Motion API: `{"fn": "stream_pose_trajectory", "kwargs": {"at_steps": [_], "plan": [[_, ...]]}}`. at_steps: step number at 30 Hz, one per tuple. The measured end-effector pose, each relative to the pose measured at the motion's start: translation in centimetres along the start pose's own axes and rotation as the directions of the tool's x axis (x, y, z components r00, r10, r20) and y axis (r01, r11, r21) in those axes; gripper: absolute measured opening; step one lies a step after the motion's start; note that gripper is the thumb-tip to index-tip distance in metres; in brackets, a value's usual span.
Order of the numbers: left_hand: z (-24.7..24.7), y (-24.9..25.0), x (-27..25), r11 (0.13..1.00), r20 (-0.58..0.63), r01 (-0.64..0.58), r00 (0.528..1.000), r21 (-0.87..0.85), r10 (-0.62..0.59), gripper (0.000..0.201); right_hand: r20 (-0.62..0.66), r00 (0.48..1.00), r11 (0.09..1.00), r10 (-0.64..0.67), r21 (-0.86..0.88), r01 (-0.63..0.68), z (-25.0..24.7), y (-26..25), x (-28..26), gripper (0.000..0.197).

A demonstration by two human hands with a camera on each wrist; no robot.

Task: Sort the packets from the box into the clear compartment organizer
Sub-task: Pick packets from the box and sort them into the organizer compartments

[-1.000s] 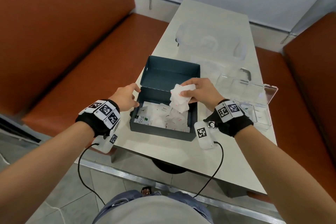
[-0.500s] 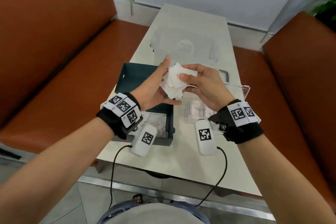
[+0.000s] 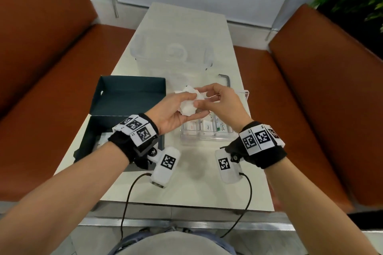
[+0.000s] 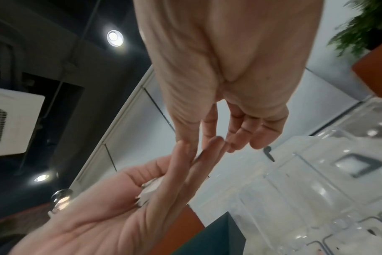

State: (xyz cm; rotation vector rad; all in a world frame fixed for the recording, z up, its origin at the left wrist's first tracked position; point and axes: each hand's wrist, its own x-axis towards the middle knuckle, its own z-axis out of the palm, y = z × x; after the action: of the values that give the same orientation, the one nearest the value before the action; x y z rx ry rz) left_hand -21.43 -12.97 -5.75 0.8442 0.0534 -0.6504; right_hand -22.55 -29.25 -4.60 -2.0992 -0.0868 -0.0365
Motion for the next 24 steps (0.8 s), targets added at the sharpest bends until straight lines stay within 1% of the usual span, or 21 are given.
{"fn": "stream_pose_trajectory", "kwargs": {"at_steps": [3, 5, 7, 9, 13, 15, 17, 19, 21, 23, 24], "plan": [[0.3, -0.5, 0.7, 0.999, -0.06, -0.051, 0.997, 0.015, 0.051, 0.029, -0.042, 0.995, 0.995, 0.086, 0.061, -0.083, -1.1, 1.1, -0.1, 0.022], [0.5, -0.9, 1.2, 0.995, -0.086, -0.083, 0.992, 0.054, 0.088, 0.029, -0.052, 0.993, 0.989, 0.108, 0.103, -0.102, -1.4, 1.6, -0.1, 0.018], [0.7, -1.3, 1.6, 0.985, -0.12, -0.111, 0.985, 0.131, 0.127, 0.028, -0.051, 0.993, 0.985, 0.11, 0.138, -0.102, -1.5, 1.9, -0.1, 0.016], [0.7, -1.7, 1.9, 0.972, -0.15, -0.128, 0.976, 0.199, 0.159, 0.026, -0.036, 0.992, 0.975, 0.122, 0.192, -0.113, -1.5, 2.1, 0.0, 0.013], [0.1, -2.1, 2.3, 0.943, -0.196, -0.149, 0.957, 0.298, 0.213, 0.024, 0.031, 0.981, 0.928, 0.189, 0.322, -0.189, -1.4, 2.5, 0.5, 0.01], [-0.3, -2.1, 2.3, 0.94, -0.235, -0.163, 0.943, 0.3, 0.238, 0.022, 0.005, 0.98, 0.912, 0.197, 0.367, -0.185, -1.4, 2.8, 1.2, 0.005], [-0.9, -1.8, 2.2, 0.942, -0.283, -0.169, 0.925, 0.288, 0.252, 0.016, -0.051, 0.976, 0.906, 0.212, 0.384, -0.177, -1.4, 3.3, 2.1, 0.005], [-1.7, -1.4, 1.9, 0.944, -0.32, -0.173, 0.91, 0.282, 0.263, 0.015, -0.052, 0.975, 0.934, 0.217, 0.302, -0.192, -1.3, 4.0, 3.1, 0.011], [-2.6, -1.0, 1.5, 0.945, -0.34, -0.181, 0.9, 0.274, 0.271, 0.015, 0.023, 0.978, 0.972, 0.208, 0.106, -0.209, -0.6, 4.7, 3.9, 0.018], [-3.2, -0.6, 1.0, 0.947, -0.354, -0.183, 0.895, 0.263, 0.271, 0.015, 0.099, 0.981, 0.981, 0.166, -0.119, -0.154, 0.6, 5.0, 4.3, 0.02], [-3.4, -0.5, 0.9, 0.949, -0.359, -0.185, 0.894, 0.254, 0.27, 0.014, 0.122, 0.983, 0.974, 0.139, -0.198, -0.113, 1.2, 5.0, 4.4, 0.019]]}}
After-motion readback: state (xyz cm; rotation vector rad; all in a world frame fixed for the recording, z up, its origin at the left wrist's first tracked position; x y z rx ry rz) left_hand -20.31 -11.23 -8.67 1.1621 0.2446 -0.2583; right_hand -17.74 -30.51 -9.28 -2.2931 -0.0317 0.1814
